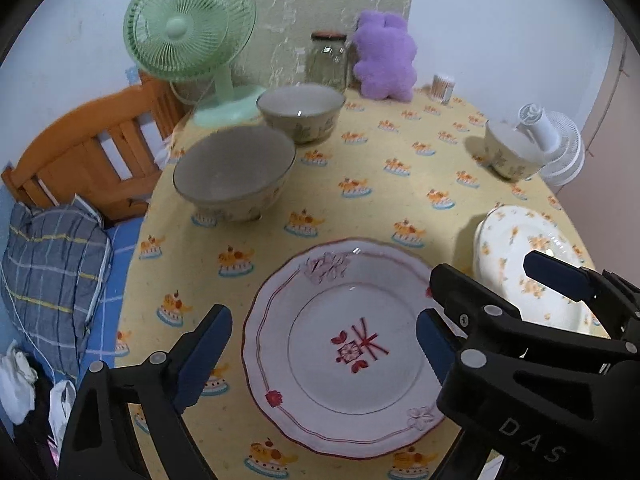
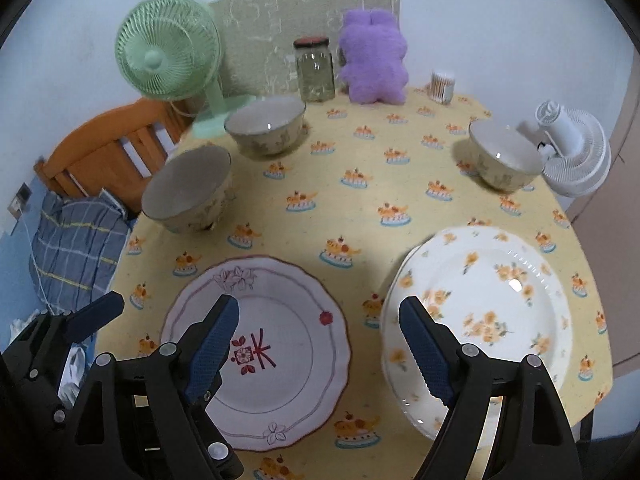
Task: Organize plates and bowls
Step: 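Move the right tool to the red-rimmed white plate and grasp its rim, then lift the red-rimmed plate with the right tool toward the stacked plates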
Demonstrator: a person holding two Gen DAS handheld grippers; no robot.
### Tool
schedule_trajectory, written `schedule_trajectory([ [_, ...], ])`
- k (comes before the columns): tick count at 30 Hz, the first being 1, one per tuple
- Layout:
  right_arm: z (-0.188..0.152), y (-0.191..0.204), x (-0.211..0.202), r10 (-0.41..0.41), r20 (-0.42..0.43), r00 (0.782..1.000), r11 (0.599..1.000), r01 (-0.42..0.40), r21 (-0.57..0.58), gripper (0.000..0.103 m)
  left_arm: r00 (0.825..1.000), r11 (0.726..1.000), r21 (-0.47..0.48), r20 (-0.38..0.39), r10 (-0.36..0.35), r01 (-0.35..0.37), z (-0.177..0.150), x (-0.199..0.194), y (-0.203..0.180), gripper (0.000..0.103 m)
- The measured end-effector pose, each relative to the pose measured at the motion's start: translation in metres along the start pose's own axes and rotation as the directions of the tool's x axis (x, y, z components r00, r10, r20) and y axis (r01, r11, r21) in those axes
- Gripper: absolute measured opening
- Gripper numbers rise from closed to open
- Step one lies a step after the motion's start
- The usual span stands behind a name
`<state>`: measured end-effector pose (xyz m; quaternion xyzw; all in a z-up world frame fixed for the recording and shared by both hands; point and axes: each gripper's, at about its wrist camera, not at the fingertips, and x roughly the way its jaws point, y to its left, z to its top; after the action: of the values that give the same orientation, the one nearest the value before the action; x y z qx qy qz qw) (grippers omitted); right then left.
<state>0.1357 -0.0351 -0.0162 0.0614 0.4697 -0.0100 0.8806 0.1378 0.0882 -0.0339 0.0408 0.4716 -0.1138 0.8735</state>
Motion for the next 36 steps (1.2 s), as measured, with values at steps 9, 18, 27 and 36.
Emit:
schedule_trajectory([
  [9,-0.012,0.006,0.032,-0.071,-0.033,0.997,0.997,0.071,0.006,0.085,0.996,0.997,-0.043,-0.064,0.054,-0.056,-0.013,0.035,0.016,0.081],
  [18,-0.016,0.006,0.057,-0.072,-0.135,0.988,0.997,0.074,0.008,0.066,0.991,0.996,-0.061,-0.119,0.054,-0.062,-0.019,0.055,0.020,0.074],
  [27,-0.016,0.001,0.078,-0.062,-0.188,0.980,0.996,0.072,0.044,0.058,0.987,0.995,-0.071,-0.151,0.063,-0.075,-0.018,0.068,0.026,0.063],
  [36,-0.010,0.001,0.094,-0.084,-0.230,0.970,0.995,0.094,0.035,0.056,0.985,0.996,-0.049,-0.158,0.066,-0.075,-0.016,0.070,0.025,0.064],
])
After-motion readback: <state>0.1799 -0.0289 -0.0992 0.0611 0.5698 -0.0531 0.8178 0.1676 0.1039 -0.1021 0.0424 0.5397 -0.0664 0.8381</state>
